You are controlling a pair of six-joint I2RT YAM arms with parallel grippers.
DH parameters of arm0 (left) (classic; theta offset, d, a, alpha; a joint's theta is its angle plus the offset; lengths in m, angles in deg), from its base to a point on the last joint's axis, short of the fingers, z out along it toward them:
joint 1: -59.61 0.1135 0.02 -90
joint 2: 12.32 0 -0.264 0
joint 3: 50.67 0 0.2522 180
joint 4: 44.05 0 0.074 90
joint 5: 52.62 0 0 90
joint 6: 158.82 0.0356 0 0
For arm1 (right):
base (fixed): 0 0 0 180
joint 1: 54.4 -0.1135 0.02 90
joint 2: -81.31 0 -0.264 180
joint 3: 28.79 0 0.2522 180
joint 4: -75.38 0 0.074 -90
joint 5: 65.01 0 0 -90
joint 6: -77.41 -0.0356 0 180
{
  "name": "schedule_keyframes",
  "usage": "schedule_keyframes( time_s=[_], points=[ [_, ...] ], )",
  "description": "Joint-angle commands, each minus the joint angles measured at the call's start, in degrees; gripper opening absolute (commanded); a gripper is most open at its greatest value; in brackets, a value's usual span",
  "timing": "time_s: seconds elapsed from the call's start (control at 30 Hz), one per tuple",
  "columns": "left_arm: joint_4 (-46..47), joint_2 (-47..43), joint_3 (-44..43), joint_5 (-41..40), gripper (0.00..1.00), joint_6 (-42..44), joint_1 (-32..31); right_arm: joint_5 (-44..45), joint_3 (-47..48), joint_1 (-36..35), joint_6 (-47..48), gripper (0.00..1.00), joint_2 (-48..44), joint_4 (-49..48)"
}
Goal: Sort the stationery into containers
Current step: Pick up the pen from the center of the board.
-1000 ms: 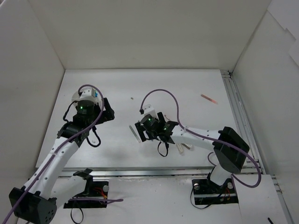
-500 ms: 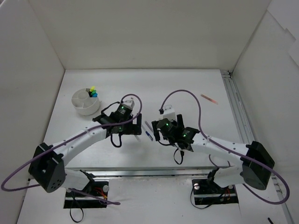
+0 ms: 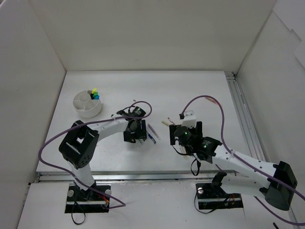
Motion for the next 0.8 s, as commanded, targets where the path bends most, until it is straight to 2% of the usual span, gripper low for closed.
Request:
schedule_keyframes(
  time_s=[0.0,0.1,0.3,0.47,0.5,0.57,0.7,0.77],
  points=[
    [-1.12,-0.58,-2.73,-0.8,0.63,-3.79,0.87,3.09,-0.53,0.52,-1.66,0.98,-1.56,0.49],
    [-1.82,0.39,-2.73,-2.74,0.58,-5.37,0.87,3.44,-0.53,0.61,-2.36,0.98,-1.39,1.1],
    [-3.58,1.53,-4.04,-7.92,0.3,-6.16,0.87,3.88,-0.53,0.61,-2.45,0.98,-0.59,1.19],
    [-5.6,1.71,-5.8,-10.82,0.15,-6.25,0.87,3.97,-0.44,0.52,-2.28,0.98,-0.33,1.28],
    [-5.86,1.88,-5.98,-11.52,0.08,-6.16,0.87,3.97,-0.44,0.7,-2.19,0.98,-0.42,1.19],
    [-6.57,1.71,-6.68,-11.88,0.01,-5.2,0.87,3.53,-0.53,0.53,-1.57,0.98,-0.5,1.28],
    [-7.45,-2.05,-6.42,-14.86,0.0,-2.48,0.35,1.25,-0.27,0.61,0.1,0.98,-1.29,1.19],
    [-5.35,-5.04,-5.19,-14.87,0.0,3.9,-0.27,0.54,0.17,0.53,1.33,0.98,-1.38,1.1]
  ],
)
